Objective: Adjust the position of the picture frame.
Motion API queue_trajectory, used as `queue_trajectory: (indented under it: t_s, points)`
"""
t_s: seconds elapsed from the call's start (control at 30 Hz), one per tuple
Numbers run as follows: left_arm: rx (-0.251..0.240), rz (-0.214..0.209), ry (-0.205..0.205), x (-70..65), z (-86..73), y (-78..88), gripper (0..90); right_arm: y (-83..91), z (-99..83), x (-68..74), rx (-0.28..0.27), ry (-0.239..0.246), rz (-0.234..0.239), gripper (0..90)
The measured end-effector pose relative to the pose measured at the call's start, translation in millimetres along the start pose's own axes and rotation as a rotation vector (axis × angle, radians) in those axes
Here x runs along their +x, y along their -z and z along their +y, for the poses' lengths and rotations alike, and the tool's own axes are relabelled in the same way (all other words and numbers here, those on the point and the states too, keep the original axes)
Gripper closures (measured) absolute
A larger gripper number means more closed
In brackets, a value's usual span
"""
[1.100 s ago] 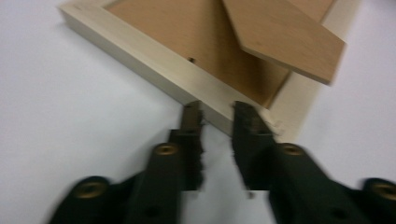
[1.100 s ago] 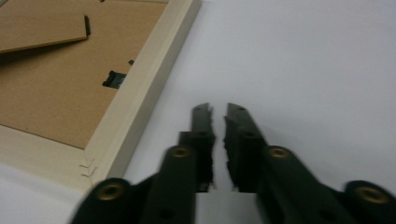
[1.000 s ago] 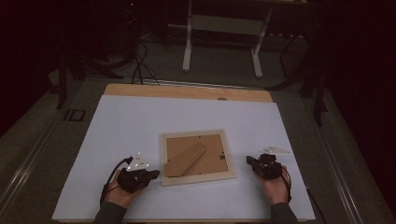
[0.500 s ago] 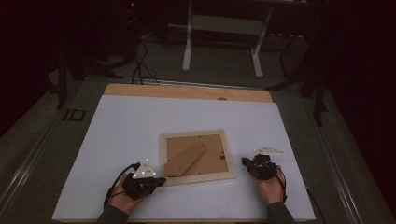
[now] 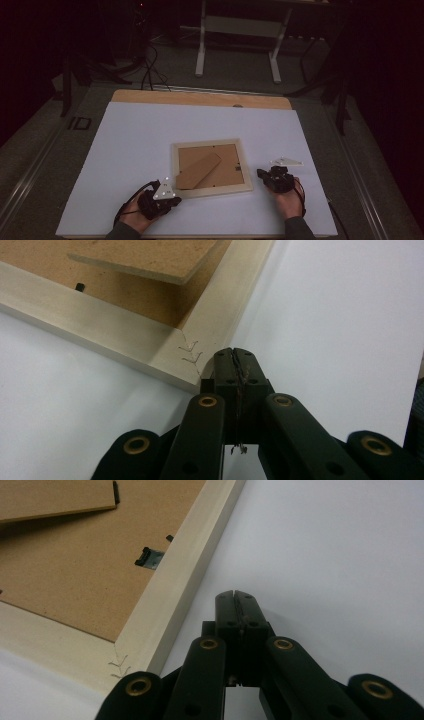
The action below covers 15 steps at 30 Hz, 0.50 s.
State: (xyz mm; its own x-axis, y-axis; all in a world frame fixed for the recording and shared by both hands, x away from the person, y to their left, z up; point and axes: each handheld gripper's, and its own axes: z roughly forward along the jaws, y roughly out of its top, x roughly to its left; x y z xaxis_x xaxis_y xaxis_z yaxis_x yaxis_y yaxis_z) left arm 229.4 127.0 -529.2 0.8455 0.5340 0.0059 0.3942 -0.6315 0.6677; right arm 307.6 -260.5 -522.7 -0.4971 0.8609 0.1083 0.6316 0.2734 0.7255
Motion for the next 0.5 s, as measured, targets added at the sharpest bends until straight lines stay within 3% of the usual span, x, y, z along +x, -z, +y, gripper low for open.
queue_trajectory:
  t_s: [0.13,0.5]
  points:
    - [0.000,0.008,-0.005,0.0,0.2,-0.4,90.0,-0.5,-0.3,0.9,0.001,0.001,0.002,89.9]
    - [0.001,0.058,0.032,8.6,-2.6,1.8,90.0,1.3,1.9,6.6,-0.009,0.023,0.017,89.9]
